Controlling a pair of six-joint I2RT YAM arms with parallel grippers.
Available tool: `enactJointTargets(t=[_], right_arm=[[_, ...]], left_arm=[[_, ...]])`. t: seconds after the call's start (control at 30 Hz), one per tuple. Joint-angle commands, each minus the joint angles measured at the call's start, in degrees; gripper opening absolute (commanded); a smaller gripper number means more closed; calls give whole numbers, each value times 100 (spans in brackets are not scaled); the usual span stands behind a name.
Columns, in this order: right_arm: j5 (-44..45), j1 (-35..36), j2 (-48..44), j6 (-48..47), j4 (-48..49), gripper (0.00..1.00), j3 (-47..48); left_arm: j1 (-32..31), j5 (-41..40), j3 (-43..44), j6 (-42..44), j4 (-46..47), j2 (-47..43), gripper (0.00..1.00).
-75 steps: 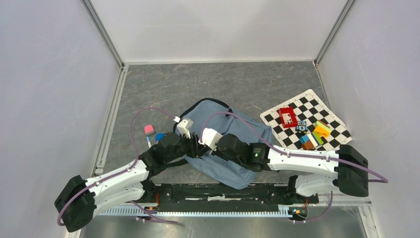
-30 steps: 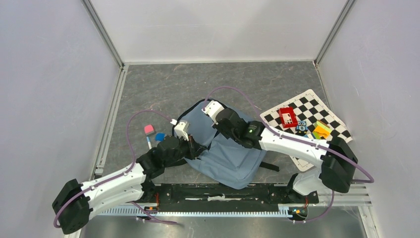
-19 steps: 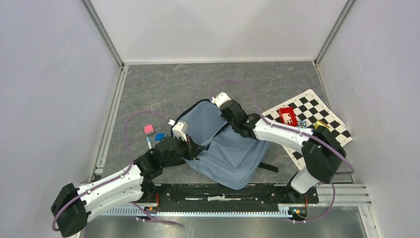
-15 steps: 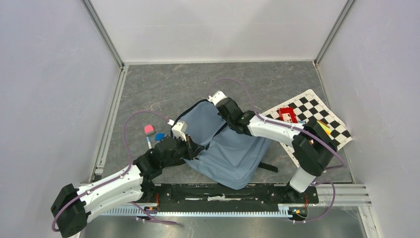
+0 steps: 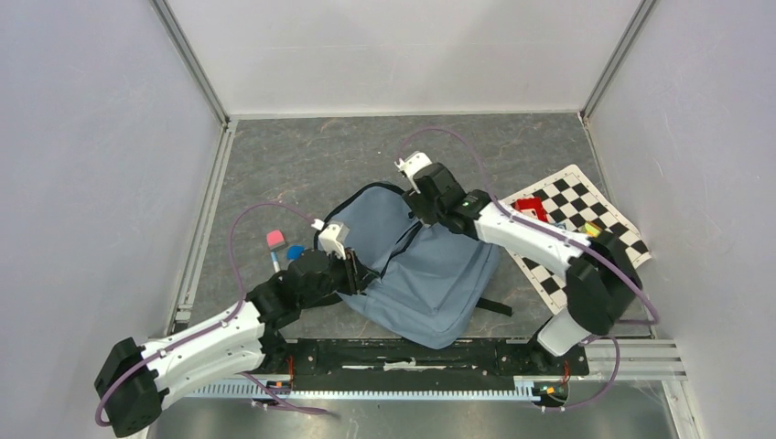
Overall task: Pack the student bag
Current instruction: Unzip the student bag at the center of the board.
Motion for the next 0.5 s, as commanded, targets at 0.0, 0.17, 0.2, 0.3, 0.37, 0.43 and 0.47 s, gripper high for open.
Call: enactJointTargets(t=[0.0,0.17,0.2,0.3,0.37,0.43,0.47], right_arm=[[-327,-4,-959,561,-450,80,-138],[-161,-2,-1757,891,-825,92,-632],[-123,-2,-1905,960,-892,94,-730],[-18,-3,-2245,1180,-1128,98,-980],[49,-2,-2436,1392,-1300,98,-1140],[44,0,-2634,1647,-1415,98,-1316],[6,-2,-2743,1777,-1438,97,-1423]], left_arm=[[-1,82,388,213,-70,29,48],[4,37,1018,546,-168,422,83],[4,34,1183,636,-223,570,88],[4,29,1811,992,-495,1267,96],[4,-23,2228,1239,-761,1782,99],[4,-121,2535,1409,-912,2241,99],[4,-159,2648,1461,-947,2422,99]])
